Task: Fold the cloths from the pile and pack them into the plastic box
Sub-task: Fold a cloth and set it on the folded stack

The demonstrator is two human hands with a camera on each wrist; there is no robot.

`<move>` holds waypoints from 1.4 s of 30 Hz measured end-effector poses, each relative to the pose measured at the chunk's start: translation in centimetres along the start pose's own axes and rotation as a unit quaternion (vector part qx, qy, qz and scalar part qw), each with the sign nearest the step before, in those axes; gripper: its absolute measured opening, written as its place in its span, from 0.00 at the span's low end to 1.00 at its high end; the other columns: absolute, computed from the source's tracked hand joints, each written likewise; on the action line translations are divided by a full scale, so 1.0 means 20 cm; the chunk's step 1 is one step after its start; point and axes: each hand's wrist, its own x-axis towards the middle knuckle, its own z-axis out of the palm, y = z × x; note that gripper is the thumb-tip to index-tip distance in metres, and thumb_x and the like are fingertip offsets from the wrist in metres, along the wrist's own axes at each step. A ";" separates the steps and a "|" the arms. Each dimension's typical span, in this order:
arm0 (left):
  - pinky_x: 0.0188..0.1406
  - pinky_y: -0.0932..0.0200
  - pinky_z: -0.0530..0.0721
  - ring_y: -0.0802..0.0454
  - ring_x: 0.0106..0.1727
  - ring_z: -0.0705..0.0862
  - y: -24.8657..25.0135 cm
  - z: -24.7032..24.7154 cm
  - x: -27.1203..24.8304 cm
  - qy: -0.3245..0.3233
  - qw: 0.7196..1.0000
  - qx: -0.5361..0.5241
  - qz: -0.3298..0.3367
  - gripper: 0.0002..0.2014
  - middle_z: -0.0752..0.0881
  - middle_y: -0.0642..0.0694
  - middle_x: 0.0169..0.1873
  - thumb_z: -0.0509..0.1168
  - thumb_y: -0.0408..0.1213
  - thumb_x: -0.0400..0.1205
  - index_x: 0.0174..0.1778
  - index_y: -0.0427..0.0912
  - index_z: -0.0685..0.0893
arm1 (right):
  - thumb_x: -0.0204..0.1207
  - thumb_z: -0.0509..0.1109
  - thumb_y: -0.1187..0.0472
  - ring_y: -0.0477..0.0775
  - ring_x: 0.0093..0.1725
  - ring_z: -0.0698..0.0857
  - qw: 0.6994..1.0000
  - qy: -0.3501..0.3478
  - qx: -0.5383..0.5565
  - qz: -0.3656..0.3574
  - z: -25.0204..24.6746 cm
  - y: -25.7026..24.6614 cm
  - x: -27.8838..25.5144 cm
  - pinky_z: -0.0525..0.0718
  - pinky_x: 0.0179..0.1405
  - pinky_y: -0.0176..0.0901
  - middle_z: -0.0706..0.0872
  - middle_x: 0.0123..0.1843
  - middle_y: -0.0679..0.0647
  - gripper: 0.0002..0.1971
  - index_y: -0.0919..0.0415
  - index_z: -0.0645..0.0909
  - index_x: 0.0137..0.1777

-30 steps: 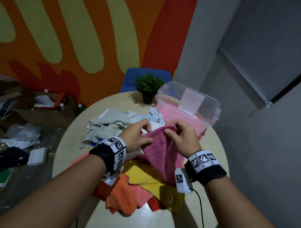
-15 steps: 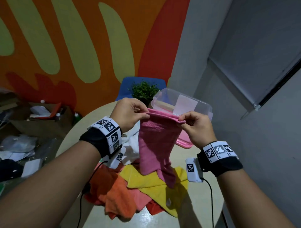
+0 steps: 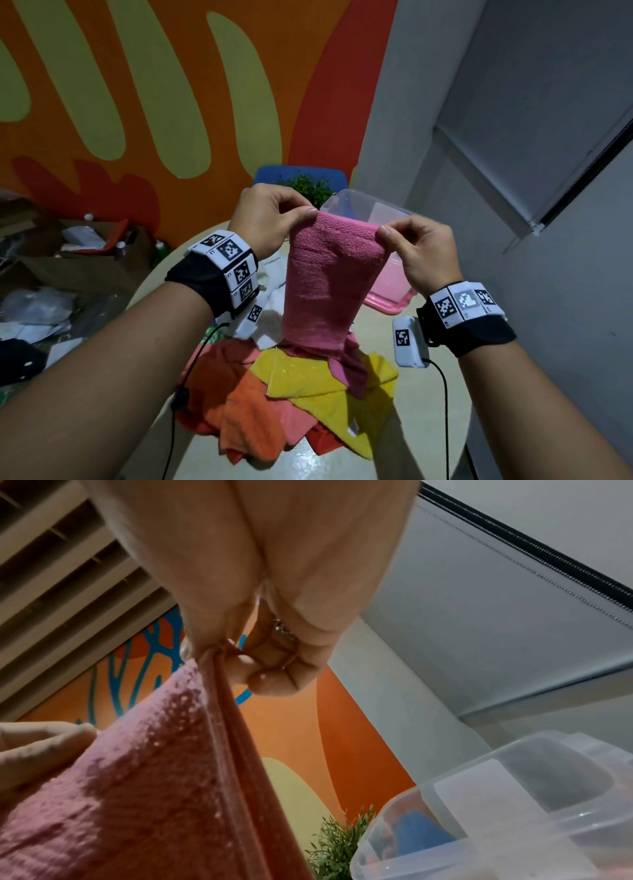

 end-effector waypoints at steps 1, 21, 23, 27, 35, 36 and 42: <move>0.37 0.69 0.85 0.65 0.37 0.88 0.00 0.00 0.00 0.002 1.000 0.000 0.003 0.03 0.91 0.57 0.35 0.77 0.41 0.76 0.42 0.47 0.94 | 0.74 0.78 0.68 0.45 0.32 0.87 1.000 0.000 0.015 0.003 0.00 0.00 0.01 0.84 0.37 0.34 0.89 0.31 0.48 0.07 0.55 0.86 0.41; 0.40 0.49 0.92 0.49 0.39 0.91 -0.03 -0.08 -0.04 -0.136 0.987 -0.028 -0.078 0.01 0.91 0.43 0.38 0.70 0.34 0.82 0.47 0.43 0.87 | 0.78 0.71 0.74 0.49 0.36 0.87 0.992 -0.098 0.019 0.073 -0.03 -0.08 0.00 0.88 0.36 0.40 0.87 0.38 0.59 0.10 0.57 0.82 0.47; 0.32 0.55 0.90 0.51 0.35 0.91 0.01 -0.12 -0.05 -0.150 0.983 -0.068 -0.082 0.02 0.90 0.43 0.35 0.70 0.33 0.82 0.47 0.42 0.87 | 0.79 0.71 0.74 0.49 0.34 0.86 0.991 -0.105 0.041 0.075 -0.05 -0.12 -0.03 0.88 0.31 0.40 0.86 0.38 0.58 0.09 0.59 0.83 0.48; 0.26 0.56 0.88 0.46 0.28 0.88 0.06 -0.20 -0.06 -0.165 0.975 -0.109 -0.097 0.04 0.89 0.41 0.31 0.72 0.32 0.80 0.48 0.37 0.89 | 0.78 0.71 0.75 0.46 0.29 0.85 0.988 -0.106 0.084 0.075 -0.06 -0.20 -0.09 0.83 0.22 0.36 0.84 0.37 0.61 0.08 0.63 0.84 0.50; 0.32 0.52 0.90 0.48 0.32 0.88 -0.16 -0.03 -0.05 -0.141 0.981 -0.056 -0.122 0.02 0.89 0.44 0.33 0.75 0.33 0.79 0.45 0.41 0.90 | 0.78 0.72 0.72 0.48 0.28 0.84 0.980 -0.126 0.040 0.149 0.01 0.04 0.00 0.84 0.26 0.44 0.87 0.32 0.53 0.08 0.58 0.84 0.47; 0.34 0.53 0.89 0.50 0.33 0.88 -0.23 0.04 -0.05 -0.131 0.984 -0.024 -0.121 0.01 0.90 0.46 0.34 0.75 0.34 0.79 0.44 0.43 0.91 | 0.78 0.72 0.72 0.47 0.29 0.84 0.978 -0.134 0.013 0.157 0.05 0.12 0.02 0.85 0.30 0.45 0.87 0.31 0.49 0.09 0.57 0.83 0.45; 0.37 0.64 0.75 0.64 0.33 0.83 -0.57 0.33 -0.19 -0.086 0.978 0.073 -0.178 0.02 0.90 0.53 0.36 0.76 0.36 0.78 0.41 0.48 0.92 | 0.73 0.77 0.68 0.42 0.35 0.85 0.958 -0.161 -0.205 0.120 0.21 0.47 -0.03 0.81 0.36 0.34 0.87 0.35 0.43 0.08 0.54 0.84 0.38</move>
